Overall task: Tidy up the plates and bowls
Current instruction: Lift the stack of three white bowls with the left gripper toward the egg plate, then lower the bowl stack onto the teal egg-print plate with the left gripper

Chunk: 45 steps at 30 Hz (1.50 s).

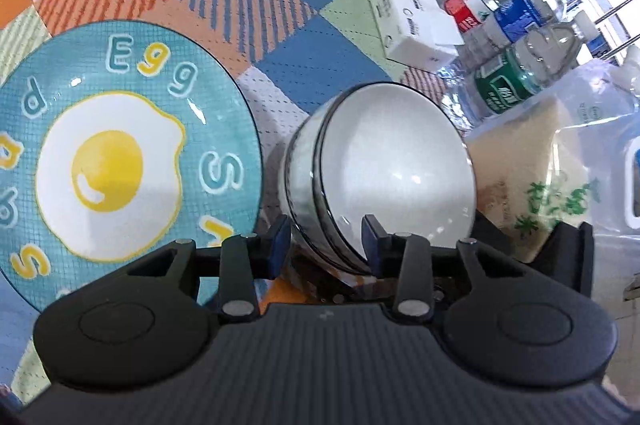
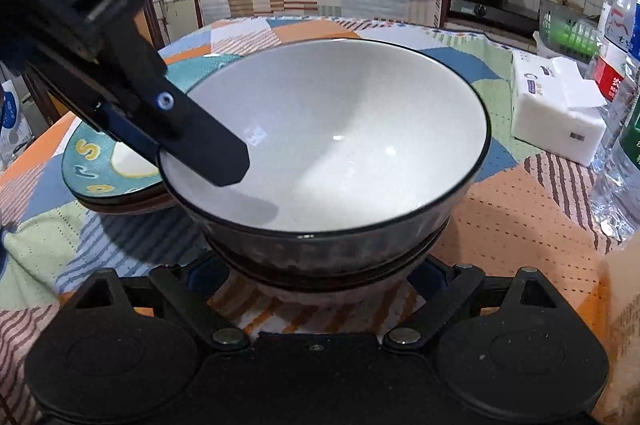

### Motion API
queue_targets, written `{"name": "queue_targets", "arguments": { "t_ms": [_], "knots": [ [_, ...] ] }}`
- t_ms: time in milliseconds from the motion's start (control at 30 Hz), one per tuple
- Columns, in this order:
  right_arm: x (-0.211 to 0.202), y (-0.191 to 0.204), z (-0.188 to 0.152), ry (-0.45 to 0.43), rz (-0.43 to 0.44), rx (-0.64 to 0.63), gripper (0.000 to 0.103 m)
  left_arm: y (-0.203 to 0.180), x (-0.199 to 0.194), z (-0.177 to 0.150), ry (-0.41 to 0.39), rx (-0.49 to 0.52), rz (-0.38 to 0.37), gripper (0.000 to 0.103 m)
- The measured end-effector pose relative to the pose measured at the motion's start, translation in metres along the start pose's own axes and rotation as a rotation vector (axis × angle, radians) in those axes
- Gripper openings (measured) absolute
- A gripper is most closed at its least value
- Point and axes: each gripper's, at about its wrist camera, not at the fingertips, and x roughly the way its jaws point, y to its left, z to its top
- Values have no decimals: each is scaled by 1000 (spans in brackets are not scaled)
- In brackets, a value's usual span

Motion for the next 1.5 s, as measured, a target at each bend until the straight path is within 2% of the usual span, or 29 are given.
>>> {"name": "queue_targets", "arguments": {
  "t_ms": [400,533,733,1067,1267,1500],
  "knots": [
    [12,2,4,-32,-17,-27,102,-2,19,7,4,25,69,34],
    [10,0,2,-43,-8,-37,101,-11,21,10,36,96,101,35],
    [5,8,1,-53,-1,-74,101,-10,11,4,50,112,95,35],
    [-37,32,23,-139,-26,-119,101,-17,-48,9,29,128,41,35],
    [-55,50,52,-198,-26,-160,101,-21,-97,13,-33,159,70,35],
    [-57,74,84,-241,9,-189,101,-2,-142,22,-70,134,104,35]
  ]
}}
